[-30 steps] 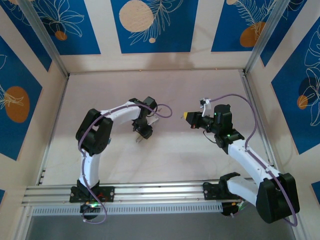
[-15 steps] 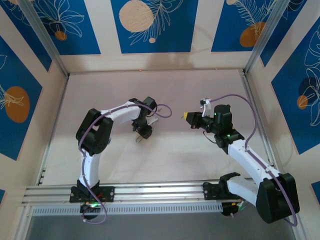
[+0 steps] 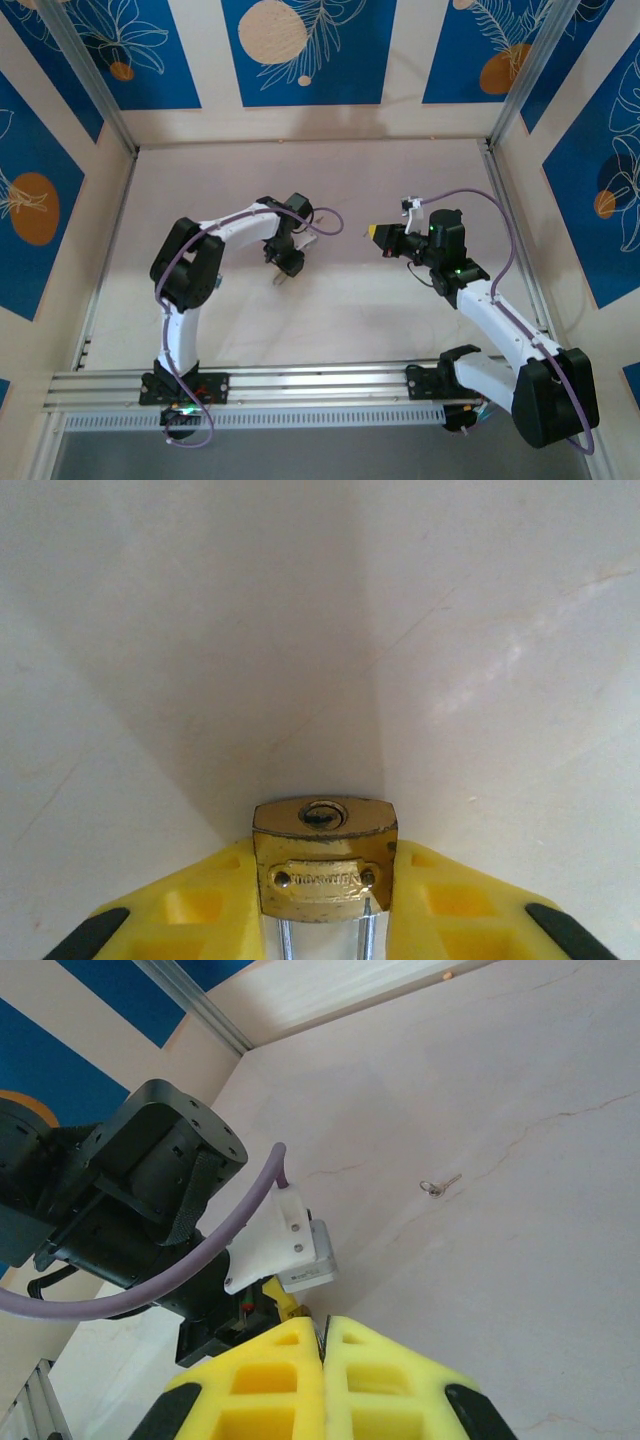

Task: Unlock with the key

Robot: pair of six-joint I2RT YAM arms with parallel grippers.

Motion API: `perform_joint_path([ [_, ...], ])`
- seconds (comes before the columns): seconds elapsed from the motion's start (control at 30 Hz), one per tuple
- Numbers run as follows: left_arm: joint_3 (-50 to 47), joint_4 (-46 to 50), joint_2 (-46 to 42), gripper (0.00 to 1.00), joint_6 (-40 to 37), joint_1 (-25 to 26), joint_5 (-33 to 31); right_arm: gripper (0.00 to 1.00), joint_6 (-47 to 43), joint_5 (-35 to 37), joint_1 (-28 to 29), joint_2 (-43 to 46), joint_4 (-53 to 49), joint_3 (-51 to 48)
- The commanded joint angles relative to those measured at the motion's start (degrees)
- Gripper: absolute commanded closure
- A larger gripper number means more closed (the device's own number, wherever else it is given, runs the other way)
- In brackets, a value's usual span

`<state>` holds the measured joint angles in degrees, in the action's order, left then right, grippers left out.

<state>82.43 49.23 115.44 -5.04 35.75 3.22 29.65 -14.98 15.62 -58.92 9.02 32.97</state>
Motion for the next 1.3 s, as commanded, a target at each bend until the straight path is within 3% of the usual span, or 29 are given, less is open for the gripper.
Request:
perform_joint_path([
  [0.0,-0.26,-2.19,-4.25,0.78,-0.1,0.38,3.58,0.98,0.14,-0.05,-0.15,1.08,-1.28,0.33],
  [0.3,-4.39,-15.85,-12.88,0.79,-1.14,3.11,8.44,0.98,2.75,4.2,1.08,0.29,-4.78,2.85],
  [0.77,-26.07,-53.62,-27.71,0.79,-11.18,11.81,-3.5,0.98,10.4,18.15,7.51,1.2,-9.08,5.33],
  [1.0,-29.26,-58.9,-29.81,0.79,-13.95,14.58,-6.74,0.98,16.08,19.01,10.69,0.21,-8.32,6.05],
  [1.27,-30.31,-60.38,-31.15,0.79,-14.48,15.36,-8.01,0.99,16.75,21.88,14.98,-1.15,-5.84,5.44],
])
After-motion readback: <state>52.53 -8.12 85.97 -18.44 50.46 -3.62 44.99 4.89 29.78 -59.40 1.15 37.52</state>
